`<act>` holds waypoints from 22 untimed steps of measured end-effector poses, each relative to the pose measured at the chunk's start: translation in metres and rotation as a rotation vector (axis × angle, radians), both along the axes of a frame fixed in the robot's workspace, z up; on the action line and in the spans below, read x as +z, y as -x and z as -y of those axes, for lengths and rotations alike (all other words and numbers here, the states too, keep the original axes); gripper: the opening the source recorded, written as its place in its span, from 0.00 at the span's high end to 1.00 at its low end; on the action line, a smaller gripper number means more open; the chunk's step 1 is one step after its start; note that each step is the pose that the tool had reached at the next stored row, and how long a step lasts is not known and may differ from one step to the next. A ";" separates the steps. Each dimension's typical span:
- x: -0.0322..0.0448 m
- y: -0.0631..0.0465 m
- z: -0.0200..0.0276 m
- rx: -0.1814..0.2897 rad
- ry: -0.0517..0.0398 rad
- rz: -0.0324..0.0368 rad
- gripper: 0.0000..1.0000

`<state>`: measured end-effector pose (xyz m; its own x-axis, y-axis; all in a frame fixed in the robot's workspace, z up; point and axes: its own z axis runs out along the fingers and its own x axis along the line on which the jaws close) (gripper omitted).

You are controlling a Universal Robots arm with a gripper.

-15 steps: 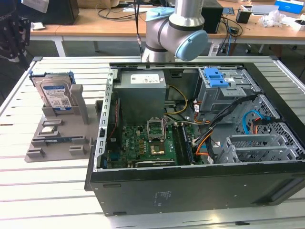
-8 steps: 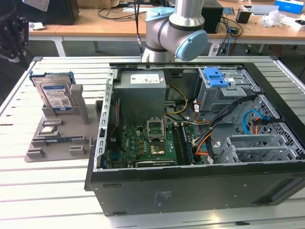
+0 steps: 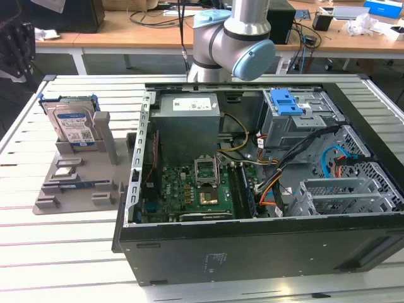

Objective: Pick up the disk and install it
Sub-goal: 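Pick up the disk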

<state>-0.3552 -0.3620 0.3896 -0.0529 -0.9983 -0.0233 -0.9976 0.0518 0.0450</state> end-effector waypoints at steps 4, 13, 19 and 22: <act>0.0000 0.000 0.0000 0.044 -0.0001 0.0000 0.90; 0.0000 0.000 0.0000 0.057 0.0000 0.0000 0.84; 0.0000 0.000 0.0000 0.058 0.0000 0.0000 0.58; 0.0000 0.000 0.0000 0.058 0.0000 -0.0001 0.52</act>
